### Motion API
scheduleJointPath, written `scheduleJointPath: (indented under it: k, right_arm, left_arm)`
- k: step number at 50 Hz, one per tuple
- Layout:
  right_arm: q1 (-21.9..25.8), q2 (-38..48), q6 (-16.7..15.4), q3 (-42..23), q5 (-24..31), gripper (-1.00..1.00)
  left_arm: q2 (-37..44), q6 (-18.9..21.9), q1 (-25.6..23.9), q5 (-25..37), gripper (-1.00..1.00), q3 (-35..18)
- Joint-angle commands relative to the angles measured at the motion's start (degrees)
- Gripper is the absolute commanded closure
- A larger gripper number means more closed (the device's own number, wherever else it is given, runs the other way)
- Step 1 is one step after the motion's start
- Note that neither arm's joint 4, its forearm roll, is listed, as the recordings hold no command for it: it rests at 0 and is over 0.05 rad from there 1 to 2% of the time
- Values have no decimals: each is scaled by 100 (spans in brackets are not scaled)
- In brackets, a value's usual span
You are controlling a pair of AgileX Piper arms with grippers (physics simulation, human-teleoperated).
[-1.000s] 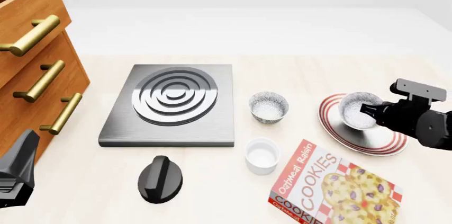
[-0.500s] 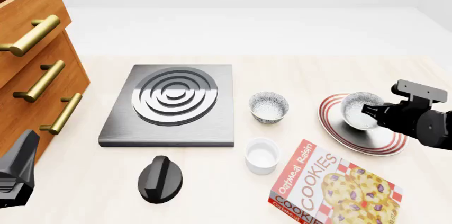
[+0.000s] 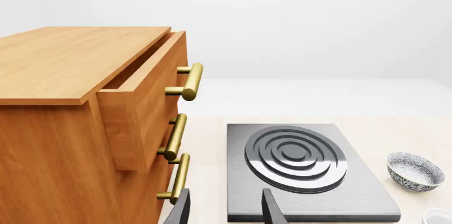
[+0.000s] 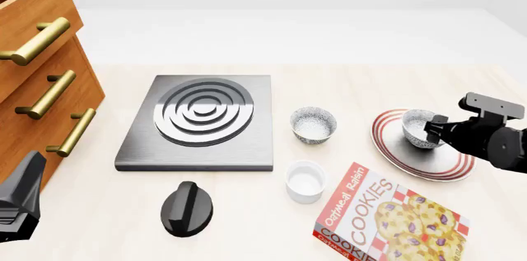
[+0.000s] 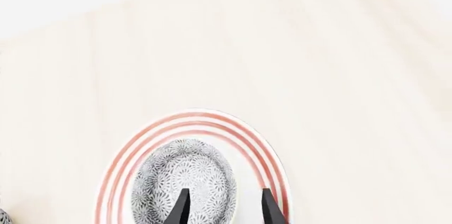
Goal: Pick the akita bowl next to the plate and place it on the plate.
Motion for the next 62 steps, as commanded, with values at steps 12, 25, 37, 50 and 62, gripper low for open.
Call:
scheduleJointPath:
  k: [12, 25, 37, 50, 62]
  right_arm:
    - [-17, -1080, 495, -188, 855, -100]
    - [-81, -2338, 723, -147, 1363, -100]
    - [-187, -2818, 821, -46, 1375, -100]
    - [-269, -3351, 998, 146, 1230, -100]
    - [-591, -3541, 1131, 400, 784, -100]
  left_arm:
    - [0, 0, 0, 0, -100, 0]
    - [0, 0, 0, 0, -100, 0]
    - [0, 0, 0, 0, -100, 0]
    - [0, 0, 0, 0, -100, 0]
    - [0, 0, 0, 0, -100, 0]
